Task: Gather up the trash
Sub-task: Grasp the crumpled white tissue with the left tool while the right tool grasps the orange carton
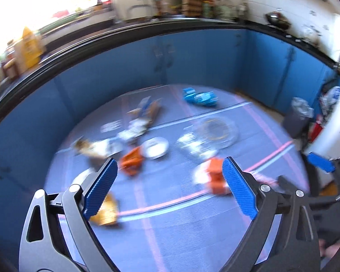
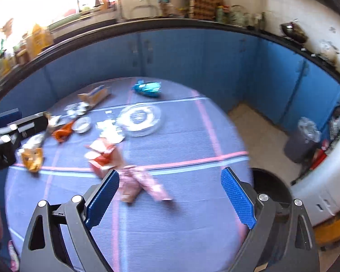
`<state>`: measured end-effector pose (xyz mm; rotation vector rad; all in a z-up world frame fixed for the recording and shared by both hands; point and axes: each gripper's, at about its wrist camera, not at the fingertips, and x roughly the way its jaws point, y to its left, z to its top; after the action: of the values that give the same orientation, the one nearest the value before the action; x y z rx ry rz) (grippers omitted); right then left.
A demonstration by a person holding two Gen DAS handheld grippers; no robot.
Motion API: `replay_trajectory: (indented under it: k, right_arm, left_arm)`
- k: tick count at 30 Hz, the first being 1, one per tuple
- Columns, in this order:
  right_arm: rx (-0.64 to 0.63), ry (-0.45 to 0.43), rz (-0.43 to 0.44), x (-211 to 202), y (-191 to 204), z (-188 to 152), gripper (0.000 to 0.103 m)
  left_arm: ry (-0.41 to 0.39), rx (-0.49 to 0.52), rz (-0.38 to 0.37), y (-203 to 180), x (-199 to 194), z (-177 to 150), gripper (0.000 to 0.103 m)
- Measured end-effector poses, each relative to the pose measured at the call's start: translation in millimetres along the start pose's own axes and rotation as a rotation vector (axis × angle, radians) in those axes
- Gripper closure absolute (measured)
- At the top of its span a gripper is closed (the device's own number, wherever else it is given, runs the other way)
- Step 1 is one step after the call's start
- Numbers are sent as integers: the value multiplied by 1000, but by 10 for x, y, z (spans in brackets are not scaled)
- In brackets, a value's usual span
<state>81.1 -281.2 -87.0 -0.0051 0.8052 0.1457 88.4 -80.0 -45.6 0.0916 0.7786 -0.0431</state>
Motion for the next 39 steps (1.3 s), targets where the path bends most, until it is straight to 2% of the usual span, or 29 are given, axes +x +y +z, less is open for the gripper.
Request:
replay_trajectory:
  k: [5, 10, 15, 20, 26, 30, 31, 32, 33, 34, 36, 39]
  right_arm:
    - [-58, 23, 72, 115, 380, 24, 14]
    - [-101, 55, 113, 308, 752, 112, 14]
    - [-124, 81, 97, 502, 947, 183, 14]
    - [-131, 128, 69, 728, 1031, 246, 14]
    - [-151, 162, 33, 912, 1094, 277, 14]
    - [-159, 175, 22, 979, 1122, 266, 15]
    - [-159, 172, 22, 983, 1127, 266, 23]
    - [-159, 171, 28, 989, 1135, 265, 31]
    - [-164, 183, 34, 1014, 1152, 267, 50]
    - [-169, 196, 43, 1032, 1166, 263, 50]
    - [-182, 172, 33, 999, 1196, 265, 53]
    - [-184, 110, 44, 868, 1207, 295, 53]
  left_arm:
    - [30, -120, 129, 629, 68, -362, 10]
    - [92, -212, 185, 1144, 207, -594, 10]
    - [120, -270, 151, 1454, 328, -580, 10]
    - [168, -276, 117, 1529, 568, -470, 10]
    - [237, -282, 121, 1579, 889, -426, 12]
    - [265, -287, 97, 1603, 963, -467, 33]
    - [255, -283, 101, 1603, 953, -471, 38]
    - [246, -281, 98, 1600, 938, -473, 53]
    - [241, -280, 86, 1597, 924, -471, 63]
    - [240, -283, 63, 1594, 909, -464, 67]
    - [224, -282, 67, 1573, 868, -444, 75]
    - [175, -268, 72, 1528, 744, -407, 76]
